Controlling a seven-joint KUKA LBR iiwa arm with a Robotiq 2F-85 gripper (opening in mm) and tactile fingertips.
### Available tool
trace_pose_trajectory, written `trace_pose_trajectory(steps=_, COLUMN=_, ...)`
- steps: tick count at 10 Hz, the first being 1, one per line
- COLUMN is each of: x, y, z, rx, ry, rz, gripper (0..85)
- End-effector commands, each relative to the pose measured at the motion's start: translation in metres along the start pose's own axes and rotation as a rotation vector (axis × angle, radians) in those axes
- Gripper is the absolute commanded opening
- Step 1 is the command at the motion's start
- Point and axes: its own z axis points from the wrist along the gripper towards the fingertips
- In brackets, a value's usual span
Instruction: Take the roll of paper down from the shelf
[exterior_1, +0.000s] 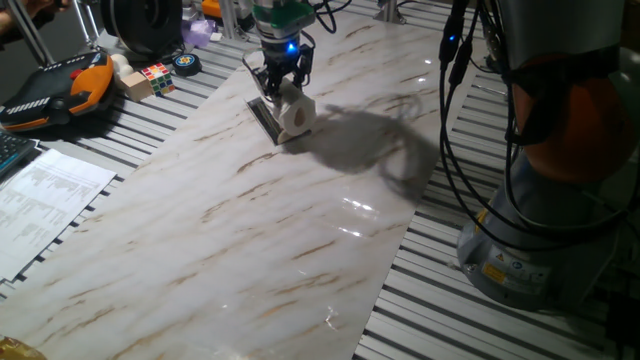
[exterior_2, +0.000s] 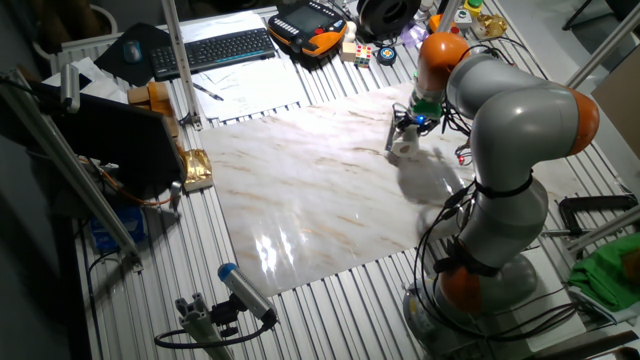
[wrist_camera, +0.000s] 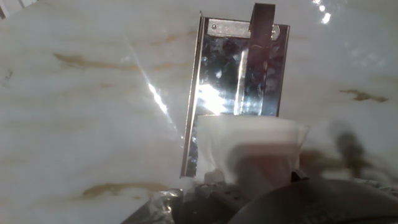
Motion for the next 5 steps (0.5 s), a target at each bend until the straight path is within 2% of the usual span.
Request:
trace_pose_trajectory(steps=1, x=0.0037, y=0.0009, z=0.0002, rx=0.0, ry=0.0, rz=0.004, gripper=40.7)
trace_pose_trajectory(steps=4, x=0.0121, y=0.0052, z=0.0041, rx=0.003, ry=-0.004, rz=0.013, gripper=41.7)
trace_pose_trajectory(steps=5, x=0.0125, y=0.005, z=0.0034, rx=-0.002, ry=0.005, rz=0.013, gripper=41.7)
